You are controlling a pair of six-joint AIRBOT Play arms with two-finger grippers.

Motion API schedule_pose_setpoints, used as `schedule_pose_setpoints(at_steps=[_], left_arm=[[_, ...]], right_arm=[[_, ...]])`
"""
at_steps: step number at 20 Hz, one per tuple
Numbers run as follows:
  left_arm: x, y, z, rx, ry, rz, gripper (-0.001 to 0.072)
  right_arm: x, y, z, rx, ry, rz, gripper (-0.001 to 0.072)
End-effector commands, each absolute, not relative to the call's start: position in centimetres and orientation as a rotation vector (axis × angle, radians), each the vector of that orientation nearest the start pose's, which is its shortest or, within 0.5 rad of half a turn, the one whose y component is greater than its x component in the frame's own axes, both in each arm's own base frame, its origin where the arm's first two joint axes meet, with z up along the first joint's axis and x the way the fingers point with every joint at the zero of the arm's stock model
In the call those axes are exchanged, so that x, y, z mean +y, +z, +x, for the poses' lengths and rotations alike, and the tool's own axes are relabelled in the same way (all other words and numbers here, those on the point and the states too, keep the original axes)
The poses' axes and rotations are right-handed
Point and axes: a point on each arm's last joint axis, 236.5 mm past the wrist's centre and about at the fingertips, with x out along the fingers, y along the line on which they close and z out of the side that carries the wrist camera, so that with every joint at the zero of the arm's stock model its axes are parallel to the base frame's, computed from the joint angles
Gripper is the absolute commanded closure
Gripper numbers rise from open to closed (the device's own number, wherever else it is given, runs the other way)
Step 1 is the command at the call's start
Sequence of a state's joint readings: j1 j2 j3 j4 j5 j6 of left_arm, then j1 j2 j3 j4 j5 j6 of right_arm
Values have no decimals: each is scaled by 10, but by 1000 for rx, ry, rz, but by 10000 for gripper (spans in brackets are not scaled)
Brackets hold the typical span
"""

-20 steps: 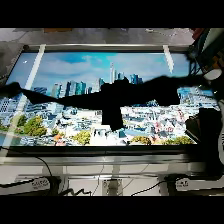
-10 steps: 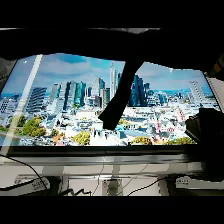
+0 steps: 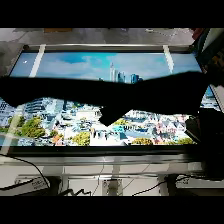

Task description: Fold the clothes and pants, and hang the long-sleeved shirts on hangers.

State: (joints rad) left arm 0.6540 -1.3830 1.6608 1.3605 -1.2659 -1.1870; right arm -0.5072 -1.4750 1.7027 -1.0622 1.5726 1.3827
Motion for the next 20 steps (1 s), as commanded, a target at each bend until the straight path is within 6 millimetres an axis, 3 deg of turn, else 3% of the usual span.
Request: schedule_pose_setpoints(at_steps=[1, 3, 5, 8, 11, 15, 16, 17, 18, 19, 20], left_arm=[[227, 40, 328, 1355, 178, -133, 701], [232, 8, 298, 1478, 202, -109, 701], [238, -8, 281, 1533, 224, -87, 700], [248, -11, 285, 1513, 250, -50, 699], [253, -10, 295, 1469, 263, -25, 699], [260, -7, 307, 1416, 281, -3, 698], [260, -7, 307, 1416, 281, -2, 698], [260, -7, 307, 1416, 281, -2, 698], [260, -7, 307, 1417, 280, -2, 698], [260, -7, 307, 1417, 280, -3, 698], [259, -7, 307, 1414, 278, -7, 698]], right_arm=[[-71, 45, 355, 1464, 177, 605, 687], [-63, 11, 342, 1541, 175, 666, 687], [-59, -13, 336, 1567, 158, 706, 686], [-71, -35, 357, 1473, 74, 714, 686], [-86, -36, 391, 1320, 9, 722, 685], [-99, -20, 439, 1096, -40, 798, 681], [-103, -17, 446, 1063, -68, 833, 627], [-107, -16, 450, 1043, -94, 851, 479], [-109, -16, 452, 1032, -103, 852, 274], [-111, -16, 452, 1030, -107, 847, 175], [-113, -17, 451, 1035, -112, 832, 175]])
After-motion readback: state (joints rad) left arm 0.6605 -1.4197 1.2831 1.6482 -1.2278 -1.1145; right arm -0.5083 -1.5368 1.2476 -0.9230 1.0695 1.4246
